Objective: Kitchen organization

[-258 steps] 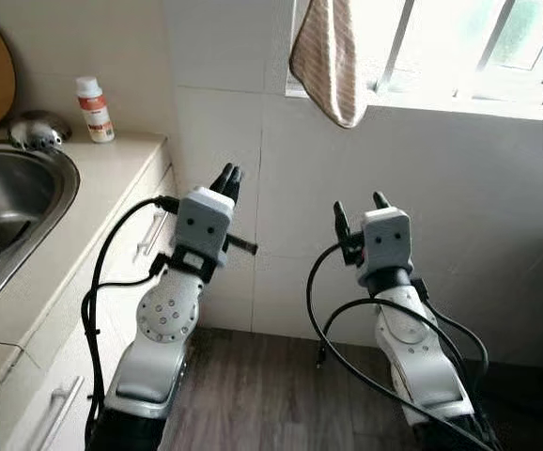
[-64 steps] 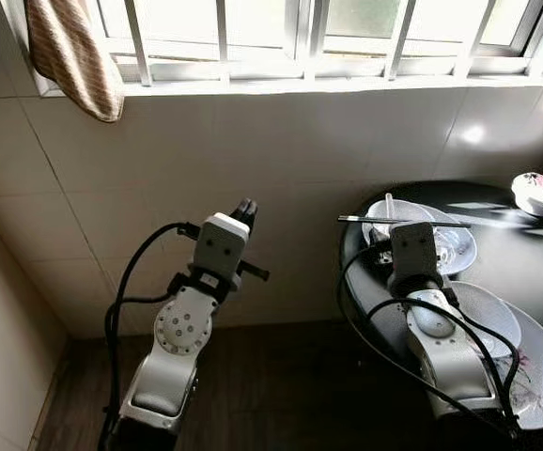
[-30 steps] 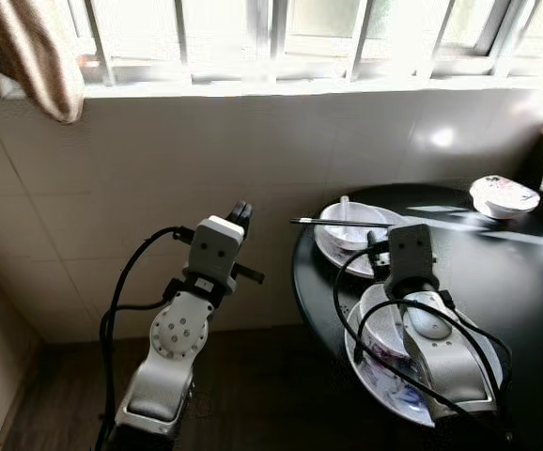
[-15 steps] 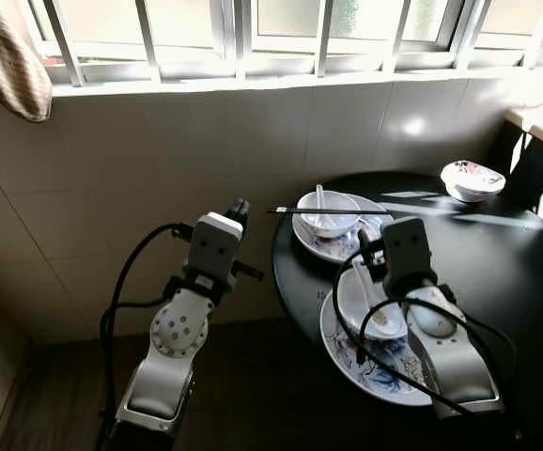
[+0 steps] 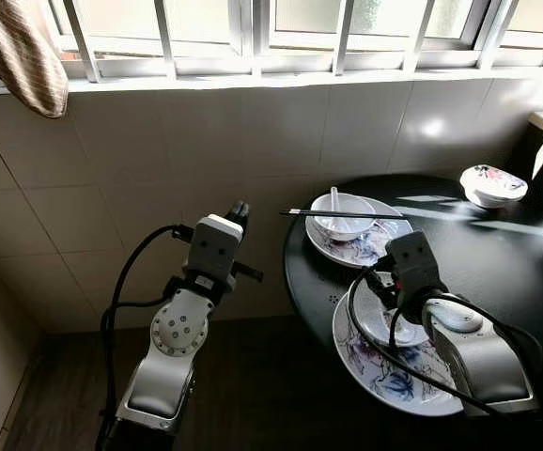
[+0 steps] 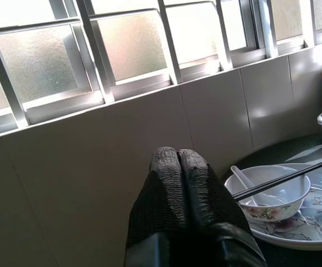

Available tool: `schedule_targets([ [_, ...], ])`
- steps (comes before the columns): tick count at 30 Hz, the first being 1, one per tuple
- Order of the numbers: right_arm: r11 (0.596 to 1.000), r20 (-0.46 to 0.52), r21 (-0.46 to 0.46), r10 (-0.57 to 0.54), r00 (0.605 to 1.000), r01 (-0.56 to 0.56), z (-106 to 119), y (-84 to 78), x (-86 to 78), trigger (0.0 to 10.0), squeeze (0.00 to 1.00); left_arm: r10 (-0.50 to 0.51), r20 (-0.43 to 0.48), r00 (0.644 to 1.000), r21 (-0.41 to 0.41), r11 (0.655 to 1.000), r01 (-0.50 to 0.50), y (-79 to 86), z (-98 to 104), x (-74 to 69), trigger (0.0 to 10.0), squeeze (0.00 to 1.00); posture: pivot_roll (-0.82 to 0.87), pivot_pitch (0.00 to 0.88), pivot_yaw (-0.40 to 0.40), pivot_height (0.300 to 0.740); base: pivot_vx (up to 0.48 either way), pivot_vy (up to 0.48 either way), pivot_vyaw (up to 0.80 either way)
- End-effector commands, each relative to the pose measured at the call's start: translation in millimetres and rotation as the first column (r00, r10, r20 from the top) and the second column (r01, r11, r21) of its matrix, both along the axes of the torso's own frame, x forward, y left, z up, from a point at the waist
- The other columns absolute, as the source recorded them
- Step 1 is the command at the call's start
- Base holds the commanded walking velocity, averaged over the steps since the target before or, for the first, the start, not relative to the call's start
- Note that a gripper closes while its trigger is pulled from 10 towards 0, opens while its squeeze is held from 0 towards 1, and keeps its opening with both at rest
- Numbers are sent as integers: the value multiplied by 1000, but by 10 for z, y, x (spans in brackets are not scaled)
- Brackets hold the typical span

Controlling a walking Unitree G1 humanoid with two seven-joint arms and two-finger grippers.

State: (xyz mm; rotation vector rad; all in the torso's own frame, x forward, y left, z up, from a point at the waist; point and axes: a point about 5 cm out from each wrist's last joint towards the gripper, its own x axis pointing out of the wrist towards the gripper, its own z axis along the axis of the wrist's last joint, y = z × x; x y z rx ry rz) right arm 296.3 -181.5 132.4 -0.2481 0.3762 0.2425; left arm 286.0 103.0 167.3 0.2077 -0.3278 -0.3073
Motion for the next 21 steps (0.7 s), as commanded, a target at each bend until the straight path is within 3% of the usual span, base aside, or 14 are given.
schedule_targets([
  [1,1000,-30,-3,5,1000,-5,17,-22,3,10000,0,-2,-2,1000,7,1000,2,-1,0,16,10000,0,61,0,-14,740,0,0,0],
  [4,999,-74,44,9,997,-6,-17,-12,-4,10000,0,0,-1,1000,9,1000,0,11,1,19,10000,0,66,0,-16,740,0,0,0],
  [8,1000,-101,5,5,995,-4,-78,-28,2,10000,0,4,-2,1000,12,1000,-4,22,-5,21,10000,0,68,0,-16,740,0,0,0],
  [13,1000,-153,22,23,988,-19,-165,-25,-15,10000,0,4,-1,1000,12,1000,-4,17,-4,26,10000,0,70,0,-16,740,0,0,0],
  [21,1000,-195,-21,-10,981,6,-279,-137,22,10000,0,5,-1,1000,17,1000,-5,21,-8,38,10000,0,74,0,-16,740,0,0,0],
])
